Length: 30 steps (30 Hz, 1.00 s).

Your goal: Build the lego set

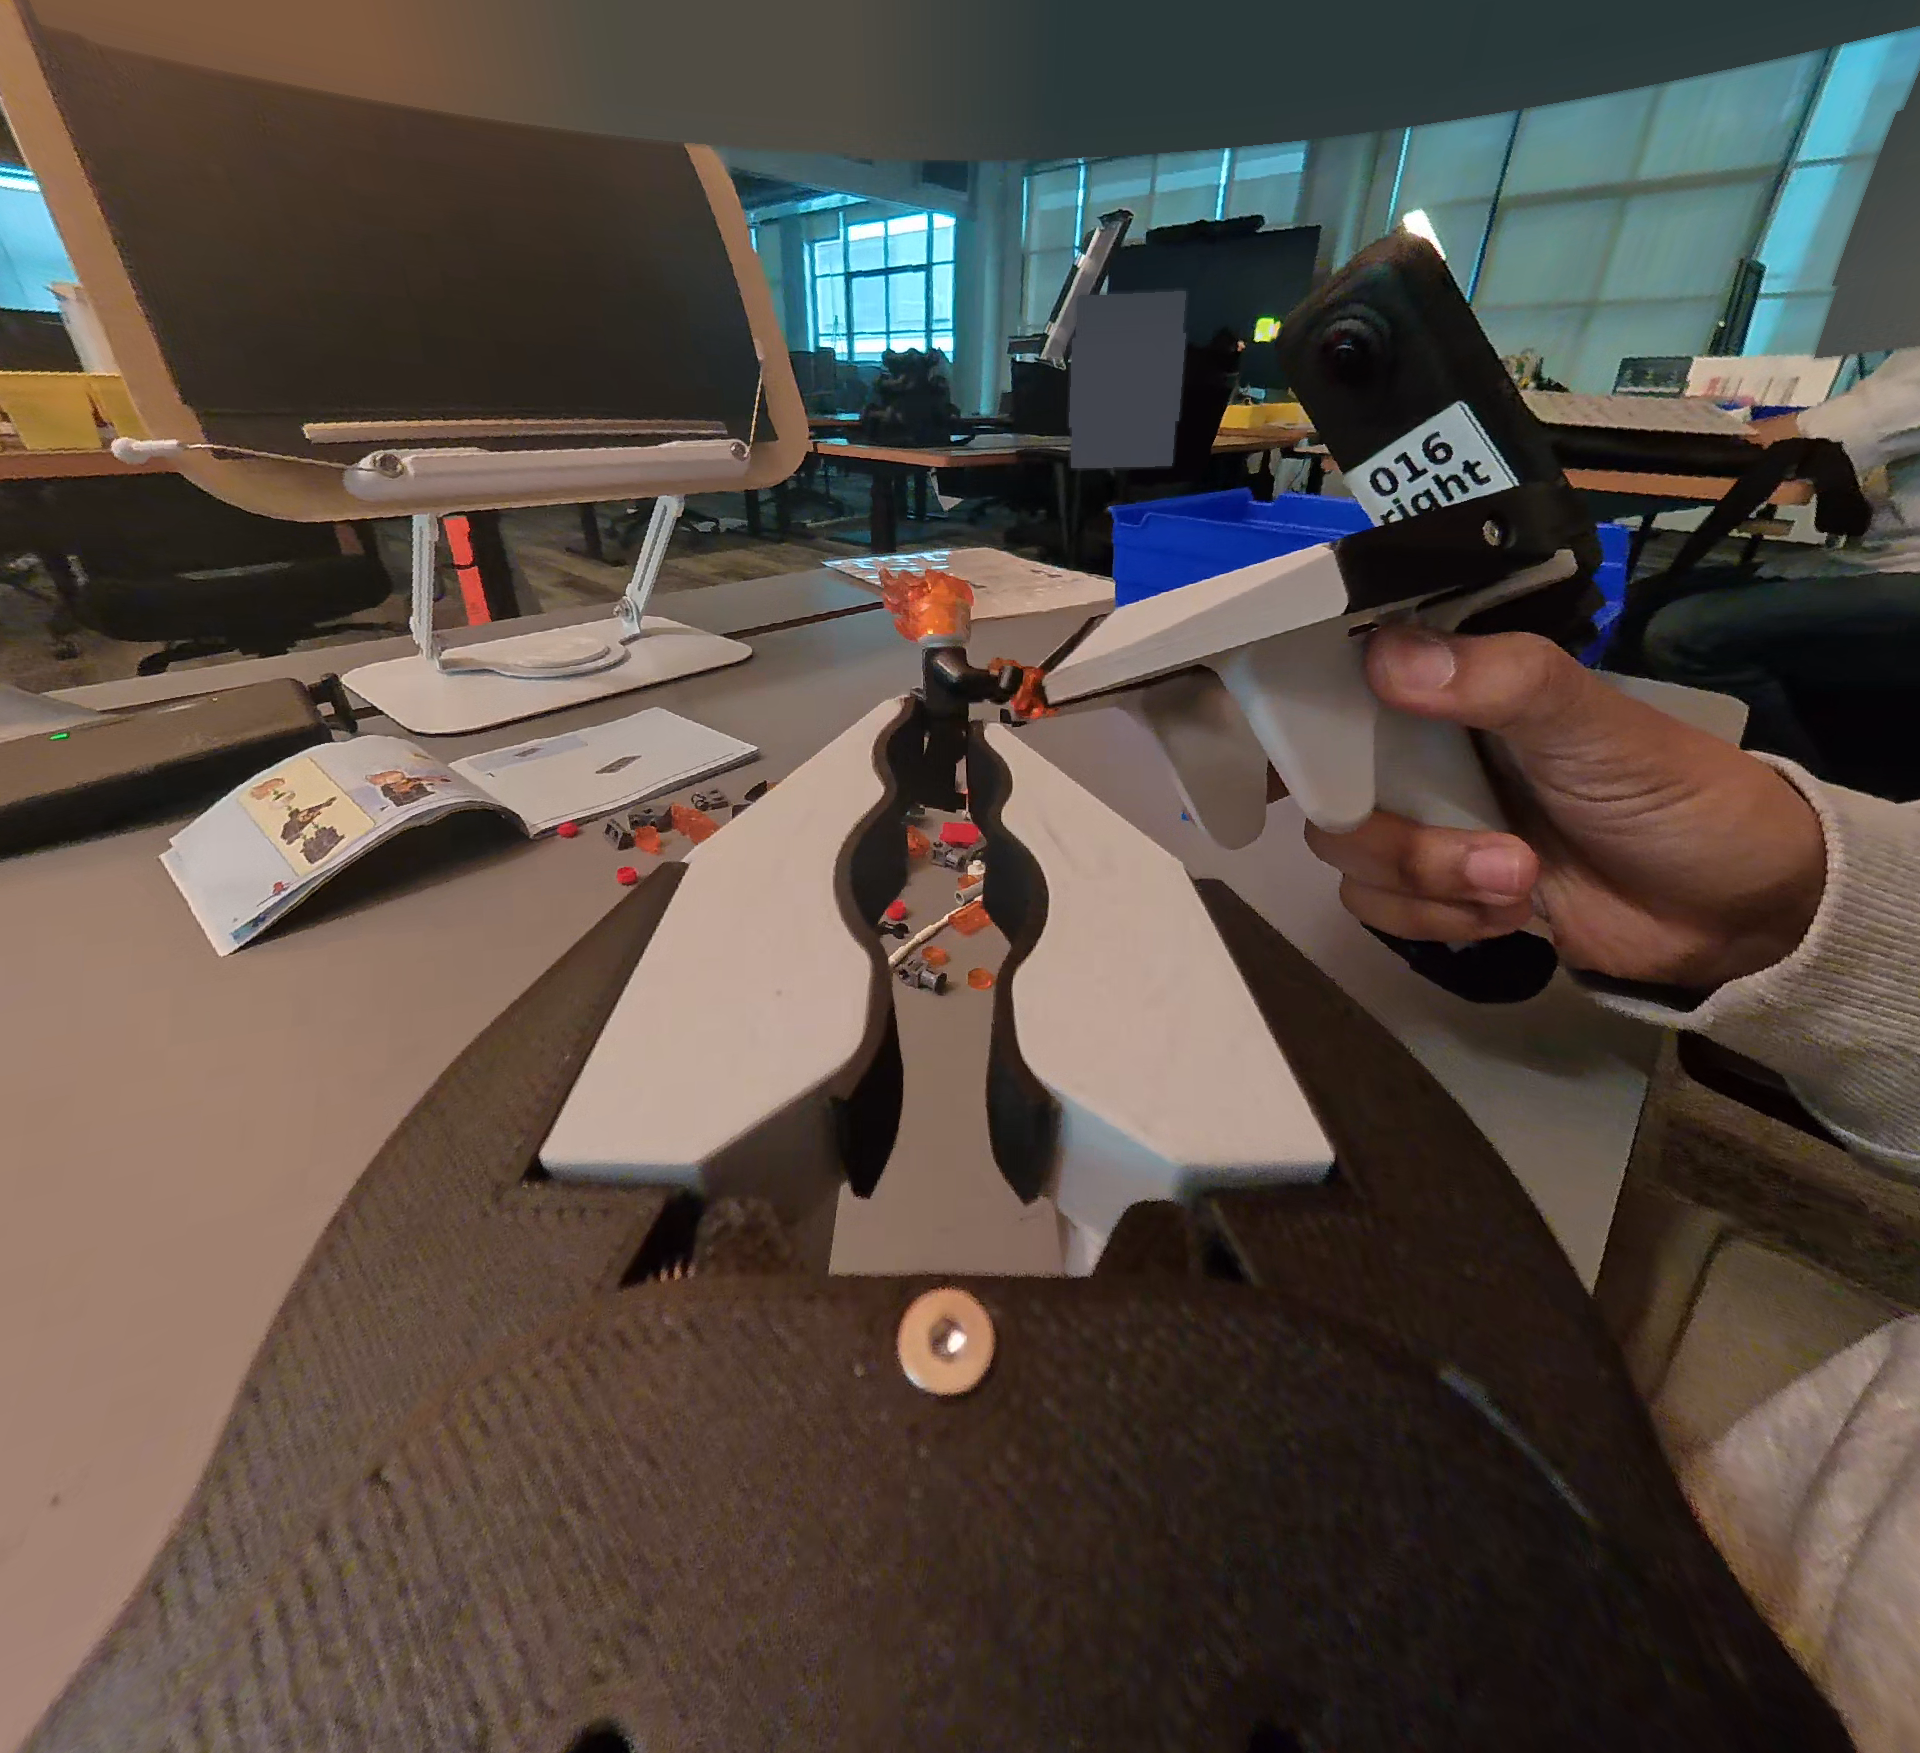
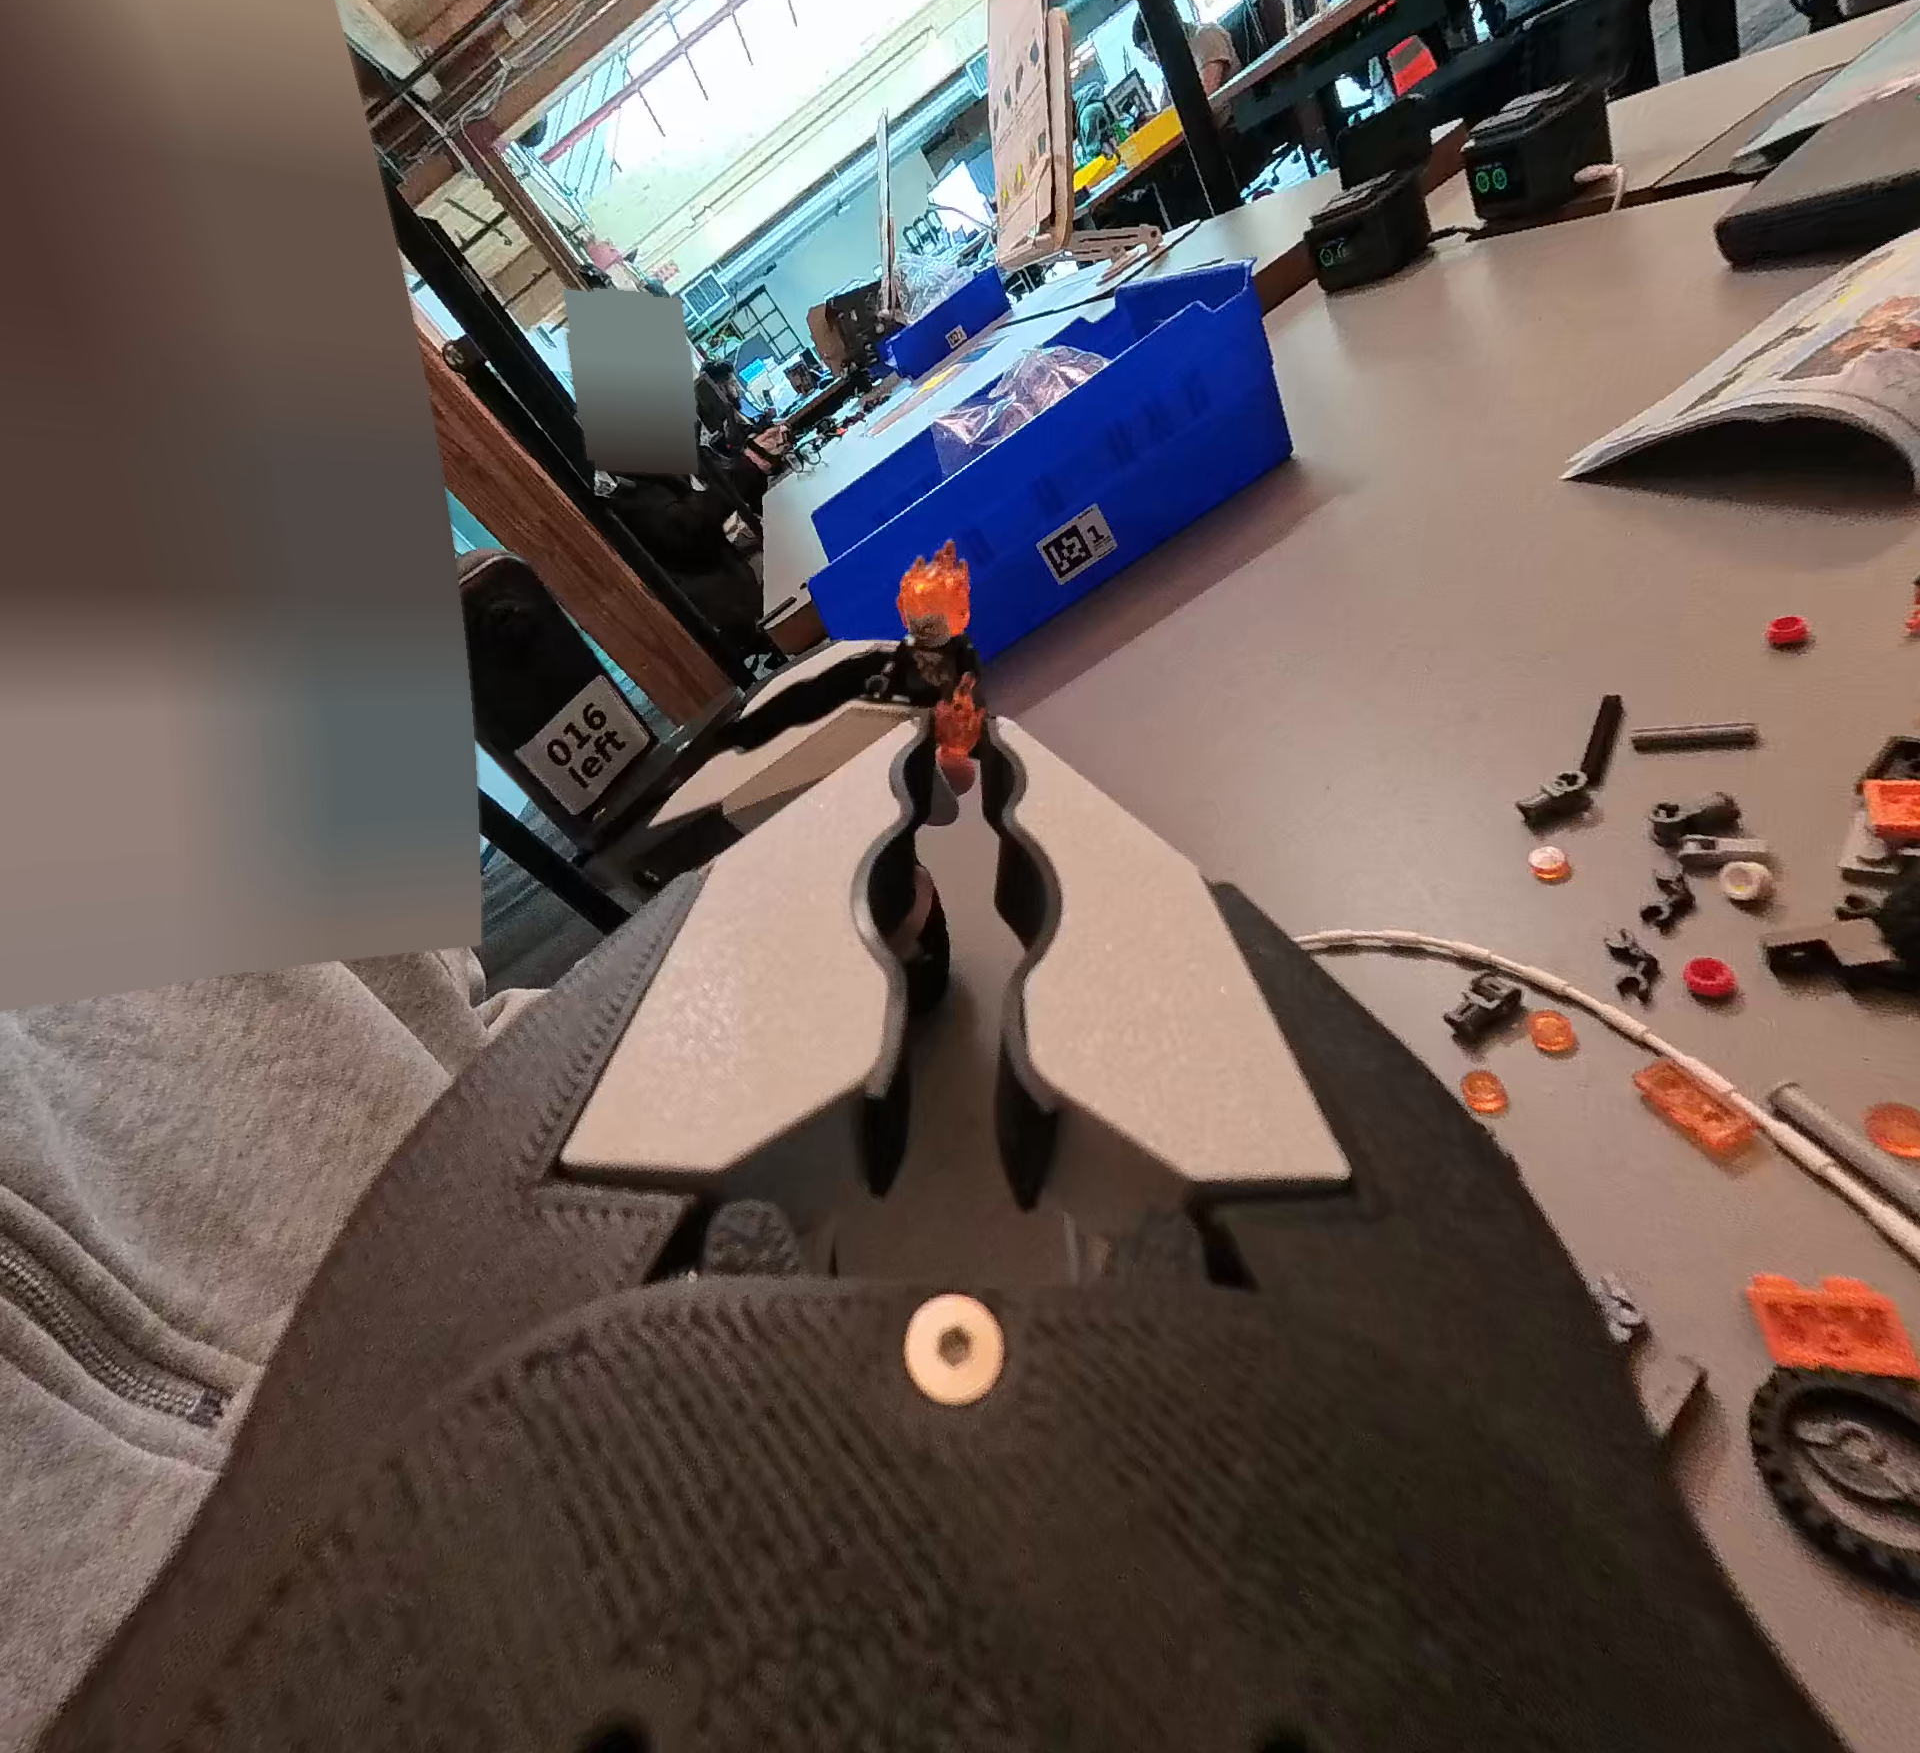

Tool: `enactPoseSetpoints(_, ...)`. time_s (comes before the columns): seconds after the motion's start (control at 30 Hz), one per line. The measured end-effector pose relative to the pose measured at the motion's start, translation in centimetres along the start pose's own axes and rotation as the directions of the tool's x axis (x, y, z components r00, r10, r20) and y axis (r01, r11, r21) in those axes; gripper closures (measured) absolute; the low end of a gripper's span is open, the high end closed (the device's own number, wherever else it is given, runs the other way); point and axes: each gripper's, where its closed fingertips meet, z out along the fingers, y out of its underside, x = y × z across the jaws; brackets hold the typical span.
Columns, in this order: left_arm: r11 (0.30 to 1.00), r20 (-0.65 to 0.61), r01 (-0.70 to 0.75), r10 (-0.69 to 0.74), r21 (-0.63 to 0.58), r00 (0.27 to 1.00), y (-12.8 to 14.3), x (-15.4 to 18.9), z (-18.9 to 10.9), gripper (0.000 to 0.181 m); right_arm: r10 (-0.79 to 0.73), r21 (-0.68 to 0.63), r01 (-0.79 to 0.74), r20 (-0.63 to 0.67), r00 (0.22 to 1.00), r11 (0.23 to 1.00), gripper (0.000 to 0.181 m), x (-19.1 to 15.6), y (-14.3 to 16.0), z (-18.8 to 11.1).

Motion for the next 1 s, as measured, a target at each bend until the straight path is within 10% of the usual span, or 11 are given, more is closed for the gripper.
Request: enactPoseSetpoints(1.0,0.984,-0.004,-0.150,0.150,-0.100,0.989,1.4,1.2,0.7,0.176,0.054,-0.104,-0.057,-0.033,0.998,0.993,0.175,0.7,1.1,-1.1)
